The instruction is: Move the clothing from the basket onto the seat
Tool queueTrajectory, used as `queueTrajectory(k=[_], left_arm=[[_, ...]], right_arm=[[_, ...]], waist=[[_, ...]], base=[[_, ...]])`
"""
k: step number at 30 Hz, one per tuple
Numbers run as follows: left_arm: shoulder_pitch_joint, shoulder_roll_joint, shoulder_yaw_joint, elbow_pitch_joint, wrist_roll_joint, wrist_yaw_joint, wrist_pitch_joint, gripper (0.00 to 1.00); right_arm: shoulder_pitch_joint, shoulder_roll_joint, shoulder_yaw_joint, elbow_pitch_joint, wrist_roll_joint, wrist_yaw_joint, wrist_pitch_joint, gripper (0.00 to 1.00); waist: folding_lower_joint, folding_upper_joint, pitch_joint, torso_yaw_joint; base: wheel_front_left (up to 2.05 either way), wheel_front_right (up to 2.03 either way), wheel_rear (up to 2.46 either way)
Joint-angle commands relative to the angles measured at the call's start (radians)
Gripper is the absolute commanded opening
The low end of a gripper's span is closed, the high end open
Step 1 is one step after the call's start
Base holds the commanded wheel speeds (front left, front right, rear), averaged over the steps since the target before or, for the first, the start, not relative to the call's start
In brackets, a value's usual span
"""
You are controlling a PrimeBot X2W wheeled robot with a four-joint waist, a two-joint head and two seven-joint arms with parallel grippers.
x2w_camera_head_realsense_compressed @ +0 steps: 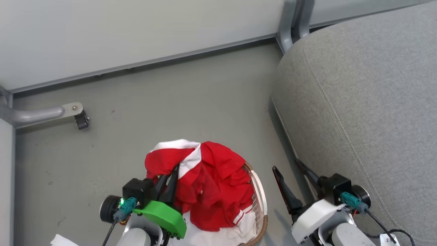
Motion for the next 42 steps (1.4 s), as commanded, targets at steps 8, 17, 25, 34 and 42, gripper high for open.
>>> queueTrajectory(k=[8, 17, 25, 34, 42], left_arm=[[0.029, -0.008, 0.016, -0.139, 0.004, -0.003, -0.001, 0.00], [0.021, -0.017, 0.001, -0.248, -0.020, -0.003, -0.001, 0.00], [-0.008, -0.021, -0.040, -0.302, -0.036, -0.003, -0.001, 0.00], [-0.030, -0.021, -0.114, -0.320, -0.059, -0.003, -0.001, 0.00], [-0.049, -0.021, -0.174, -0.314, -0.081, -0.003, -0.001, 0.00]], right_arm=[[0.064, -0.009, 0.016, 0.017, 0.010, 0.000, -0.005, 1.00], [0.103, -0.014, 0.056, 0.038, 0.017, 0.000, -0.005, 1.00], [0.085, -0.015, 0.115, 0.039, 0.024, 0.000, -0.005, 1.00], [-0.015, -0.009, 0.246, -0.020, 0.069, 0.000, -0.005, 1.00], [-0.134, 0.007, 0.312, -0.028, 0.069, 0.000, -0.004, 1.00]], waist=[[0.0001, -0.0001, -0.096, 0.038], [0.0001, -0.0001, -0.144, 0.052], [0.0001, -0.0001, -0.153, 0.074], [0.0001, -0.0001, -0.134, 0.119], [0.0001, -0.0001, -0.118, 0.160]], base=[[0.00, 0.00, 0.00], [0.00, 0.00, 0.00], [0.00, 0.00, 0.00], [0.00, 0.00, 0.00], [0.00, 0.00, 0.00]])
